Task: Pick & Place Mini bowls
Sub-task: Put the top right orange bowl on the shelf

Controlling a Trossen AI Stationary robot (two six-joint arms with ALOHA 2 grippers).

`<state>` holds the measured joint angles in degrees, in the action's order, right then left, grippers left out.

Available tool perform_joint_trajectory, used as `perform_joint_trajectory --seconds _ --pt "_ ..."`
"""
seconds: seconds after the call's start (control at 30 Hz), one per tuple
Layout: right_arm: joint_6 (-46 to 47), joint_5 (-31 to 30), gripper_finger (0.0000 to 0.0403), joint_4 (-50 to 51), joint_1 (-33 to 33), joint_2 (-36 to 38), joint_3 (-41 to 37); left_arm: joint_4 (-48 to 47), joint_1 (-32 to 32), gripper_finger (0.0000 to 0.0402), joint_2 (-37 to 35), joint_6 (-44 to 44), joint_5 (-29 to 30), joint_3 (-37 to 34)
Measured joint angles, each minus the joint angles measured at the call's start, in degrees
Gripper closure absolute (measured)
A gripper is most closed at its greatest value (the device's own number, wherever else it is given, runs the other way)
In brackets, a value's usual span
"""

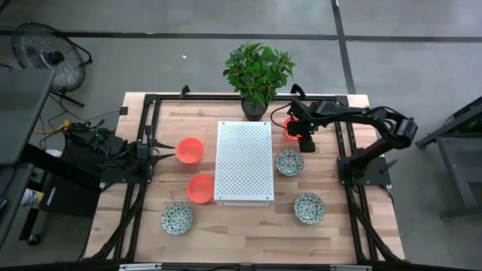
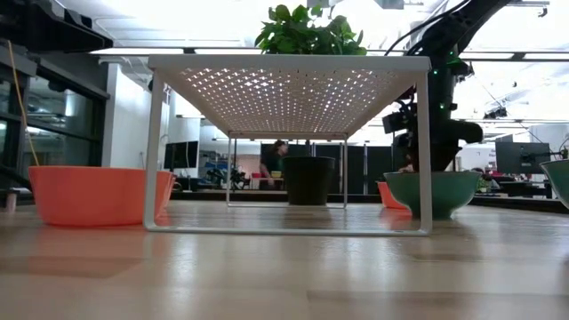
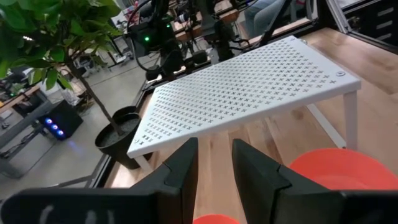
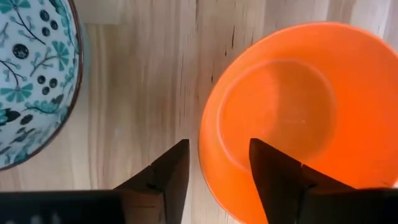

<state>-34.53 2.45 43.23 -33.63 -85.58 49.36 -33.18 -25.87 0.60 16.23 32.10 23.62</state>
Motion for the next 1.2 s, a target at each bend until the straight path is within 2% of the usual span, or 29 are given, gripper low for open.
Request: perform_joint_trajectory --seconds 0.37,0.87,1.03,1.2 --pt "1.3 1.1 0.0287 -1.1 0.0 0.0 -0.5 0.0 0.0 0.0307 0.0 0.0 0.0 0.0" --pt "4.6 -0.7 0.0295 -2.6 0.0 0.0 -2.7 0.0 0.0 0.0307 0.0 0.0 0.0 0.0" --pt "6.0 -0.7 0.0322 -2.5 0.0 0.0 -2.7 0.0 0.0 0.0307 0.0 0.0 0.0 0.0" --pt "6.2 -0.6 0.0373 -2.7 0.0 0.0 -2.6 0.0 0.0 0.0307 0.0 0.0 0.0 0.0"
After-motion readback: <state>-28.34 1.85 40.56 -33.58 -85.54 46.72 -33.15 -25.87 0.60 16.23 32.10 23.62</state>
